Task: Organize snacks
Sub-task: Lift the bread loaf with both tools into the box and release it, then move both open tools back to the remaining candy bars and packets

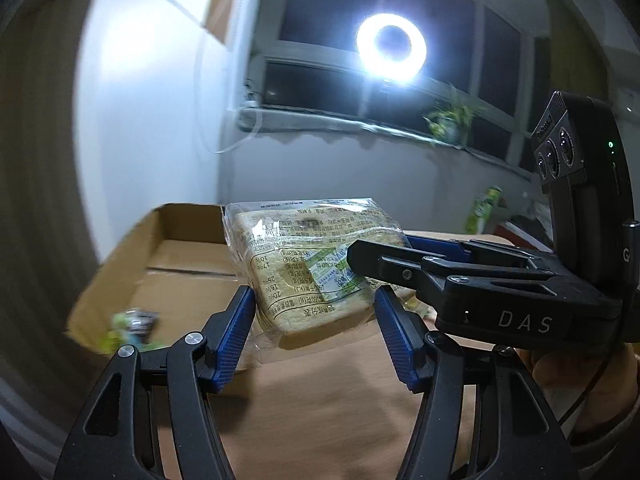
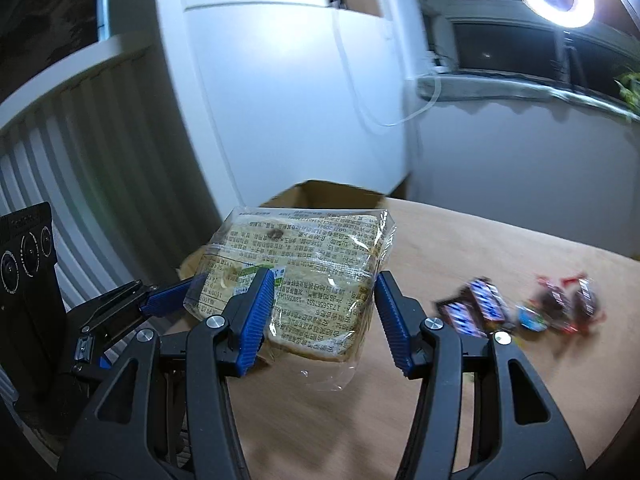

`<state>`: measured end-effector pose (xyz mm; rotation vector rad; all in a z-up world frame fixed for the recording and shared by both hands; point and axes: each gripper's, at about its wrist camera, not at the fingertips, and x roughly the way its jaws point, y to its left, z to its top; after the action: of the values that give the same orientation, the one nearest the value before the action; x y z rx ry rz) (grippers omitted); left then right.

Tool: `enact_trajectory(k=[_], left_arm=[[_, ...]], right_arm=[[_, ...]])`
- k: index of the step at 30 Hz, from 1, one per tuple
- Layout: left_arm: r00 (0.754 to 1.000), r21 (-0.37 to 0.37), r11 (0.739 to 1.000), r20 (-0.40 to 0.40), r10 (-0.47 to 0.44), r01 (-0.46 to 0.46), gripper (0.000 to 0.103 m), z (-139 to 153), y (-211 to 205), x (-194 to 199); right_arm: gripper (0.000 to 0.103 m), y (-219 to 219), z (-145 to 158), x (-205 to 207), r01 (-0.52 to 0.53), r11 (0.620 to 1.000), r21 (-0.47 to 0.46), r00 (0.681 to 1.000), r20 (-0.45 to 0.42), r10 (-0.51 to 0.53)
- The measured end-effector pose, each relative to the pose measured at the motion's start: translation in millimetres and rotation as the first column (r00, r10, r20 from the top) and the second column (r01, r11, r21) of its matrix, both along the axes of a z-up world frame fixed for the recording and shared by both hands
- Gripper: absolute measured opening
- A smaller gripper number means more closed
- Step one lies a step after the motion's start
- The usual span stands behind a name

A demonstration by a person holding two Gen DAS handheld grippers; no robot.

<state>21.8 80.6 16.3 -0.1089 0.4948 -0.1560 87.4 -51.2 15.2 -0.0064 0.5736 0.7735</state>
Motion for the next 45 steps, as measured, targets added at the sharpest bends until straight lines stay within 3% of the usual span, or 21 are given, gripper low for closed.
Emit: enact_trajectory(k=[5, 12, 15, 17, 19, 24, 27, 38, 45], left_arm=[[0.998, -0.021, 0.998, 0.001, 0.067, -0.067, 0.061, -2, 37, -6], [0.991, -0.045, 0.99, -0.004, 0.132, -0.132, 0.062, -7, 73, -3], [0.99, -0.05, 0.988, -0.009, 0.144, -0.144, 0.065, -12, 82, 3], [0.986, -0.028, 0.986, -0.028, 0.166, -0.167, 0.07, -18, 86, 7], [0.977, 0.001, 0.978, -0.032, 0.209, -0.209, 0.073, -22, 90, 5], [0.976, -0.005, 0.976, -0.036, 0.216, -0.217, 0.076, -23, 100, -5], [0.971, -0.019, 0.971, -0.02, 0.238, -0.238, 0.077, -18, 103, -9], [0.95, -0.05, 0.949, -0.006, 0.312, -0.312, 0.077, -5, 113, -19], [0.959, -0.013, 0.959, 0.002, 0.285, -0.285, 0.077, 2, 85, -17]], right_arm=[[0.055, 47, 0, 1, -0.069, 0.997, -0.02, 0.998, 0.004, 0.069], [0.055, 85, -4, 11, -0.111, 0.993, -0.034, 0.994, -0.006, 0.111], [0.06, 93, -9, 19, -0.112, 0.992, -0.051, 0.994, 0.008, 0.112], [0.064, 91, -12, 21, -0.077, 0.995, -0.066, 0.997, 0.014, 0.078], [0.077, 84, -12, 19, -0.055, 0.996, -0.07, 0.998, 0.033, 0.058], [0.078, 63, -13, 13, 0.024, 0.991, -0.135, 0.995, 0.097, -0.011], [0.088, 53, -14, 11, 0.048, 0.991, -0.122, 0.994, 0.104, -0.035], [0.088, 66, -28, -25, -0.038, 0.988, -0.148, 0.991, 0.122, 0.056], [0.088, 49, -35, -33, -0.044, 0.989, -0.14, 0.991, 0.122, 0.061]])
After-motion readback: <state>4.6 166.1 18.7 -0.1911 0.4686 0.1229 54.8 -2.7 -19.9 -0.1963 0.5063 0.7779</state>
